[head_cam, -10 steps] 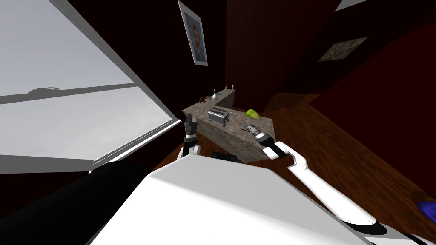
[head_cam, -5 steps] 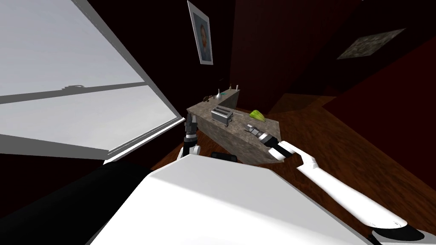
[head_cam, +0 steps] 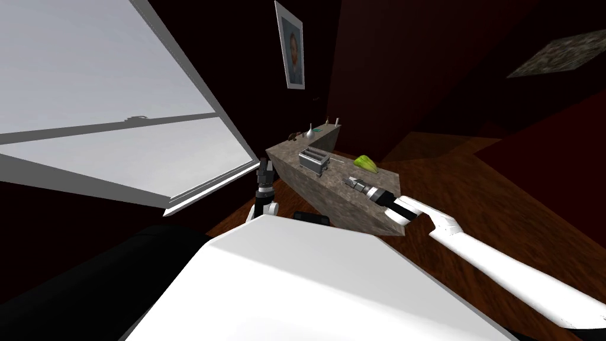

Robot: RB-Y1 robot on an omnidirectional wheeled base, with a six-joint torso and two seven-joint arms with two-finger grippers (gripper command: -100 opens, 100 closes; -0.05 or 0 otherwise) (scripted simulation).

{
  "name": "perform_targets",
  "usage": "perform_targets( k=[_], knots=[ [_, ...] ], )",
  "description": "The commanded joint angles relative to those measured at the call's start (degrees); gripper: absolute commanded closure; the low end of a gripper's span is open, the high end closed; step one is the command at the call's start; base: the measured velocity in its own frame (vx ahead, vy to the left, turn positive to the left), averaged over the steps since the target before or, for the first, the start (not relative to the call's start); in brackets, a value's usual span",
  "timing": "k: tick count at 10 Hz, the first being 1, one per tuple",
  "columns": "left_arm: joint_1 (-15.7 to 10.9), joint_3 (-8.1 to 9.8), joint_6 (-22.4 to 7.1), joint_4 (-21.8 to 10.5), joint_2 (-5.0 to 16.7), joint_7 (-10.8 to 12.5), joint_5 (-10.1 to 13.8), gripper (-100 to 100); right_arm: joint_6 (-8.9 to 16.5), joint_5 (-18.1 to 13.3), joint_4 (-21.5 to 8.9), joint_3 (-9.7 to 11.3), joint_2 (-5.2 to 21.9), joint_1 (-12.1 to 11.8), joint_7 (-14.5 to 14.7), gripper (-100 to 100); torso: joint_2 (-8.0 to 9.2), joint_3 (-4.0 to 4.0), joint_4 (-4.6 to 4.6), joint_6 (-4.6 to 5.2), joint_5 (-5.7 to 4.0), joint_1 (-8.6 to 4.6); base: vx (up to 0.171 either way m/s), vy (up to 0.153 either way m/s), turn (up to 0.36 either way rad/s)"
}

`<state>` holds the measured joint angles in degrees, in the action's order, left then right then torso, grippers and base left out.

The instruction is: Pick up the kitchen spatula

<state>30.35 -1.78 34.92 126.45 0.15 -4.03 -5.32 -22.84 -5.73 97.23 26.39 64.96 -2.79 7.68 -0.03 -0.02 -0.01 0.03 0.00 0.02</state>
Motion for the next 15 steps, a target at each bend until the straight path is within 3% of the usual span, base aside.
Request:
perform_targets(
  k=[1, 4, 5, 6, 7, 9, 10, 13, 15],
  knots=[
    [0.0, 0.00, 0.0, 0.0, 0.0, 0.0, 0.0, 0, -0.3, -0.8, -0.5, 0.5, 2.0, -0.2, 0.2, -100, 0.00, 0.00, 0.00, 0.00, 0.00, 0.00, 0.002, 0.006, 0.086],
    [0.0, 0.01, 0.0, 0.0, 0.0, 0.0, 0.0, 0, -2.4, -4.0, -4.7, 3.2, 7.4, 0.3, 0.1, -100, 0.02, 0.01, 0.01, 0.05, 0.00, -0.01, 0.003, 0.009, 0.143],
    [0.0, 0.00, 0.0, 0.0, 0.0, 0.0, 0.0, 0, -2.4, -4.0, -4.7, 3.2, 7.8, 0.3, 0.1, -100, 0.01, 0.01, 0.01, 0.02, 0.00, 0.00, 0.003, 0.007, 0.108],
    [0.0, 0.01, 0.0, 0.0, 0.0, 0.0, 0.0, 0, -3.5, -5.7, -6.5, 4.5, 10.6, 0.4, 0.1, -100, 0.02, 0.01, 0.01, 0.04, -0.01, 0.00, 0.002, 0.013, 0.212],
    [0.0, 0.00, 0.0, 0.0, 0.0, 0.0, 0.0, 0, -3.5, -5.7, -6.8, 4.5, 10.6, 0.4, 0.1, -100, 0.01, 0.01, 0.00, 0.00, 0.00, 0.01, 0.004, 0.006, 0.080],
    [0.0, 0.00, 0.0, 0.0, 0.0, 0.0, 0.0, 0, -5.9, -9.2, -10.3, 7.0, 15.1, 0.3, -0.1, -100, 0.03, 0.02, 0.01, 0.02, 0.01, 0.01, 0.004, 0.014, 0.213],
    [0.0, 0.00, 0.0, 0.0, 0.0, 0.0, 0.0, 0, -5.9, -9.2, -10.8, 7.0, 15.5, 0.3, -0.1, -100, 0.01, 0.01, 0.00, 0.02, 0.00, 0.03, 0.005, 0.009, 0.078],
    [0.0, 0.00, 0.0, 0.0, 0.0, 0.0, 0.0, 0, -9.7, -14.5, -16.3, 10.4, 21.3, -0.8, -0.5, -100, 0.01, 0.01, 0.00, 0.02, 0.01, 0.03, 0.004, 0.016, 0.214],
    [0.0, 0.01, 0.0, 0.0, 0.0, 0.0, 0.0, 0, -11.0, -16.2, -18.0, 11.5, 23.2, -1.2, -0.7, -100, 0.02, 0.02, 0.01, 0.07, 0.00, 0.01, 0.008, 0.008, 0.091]
  ],
)
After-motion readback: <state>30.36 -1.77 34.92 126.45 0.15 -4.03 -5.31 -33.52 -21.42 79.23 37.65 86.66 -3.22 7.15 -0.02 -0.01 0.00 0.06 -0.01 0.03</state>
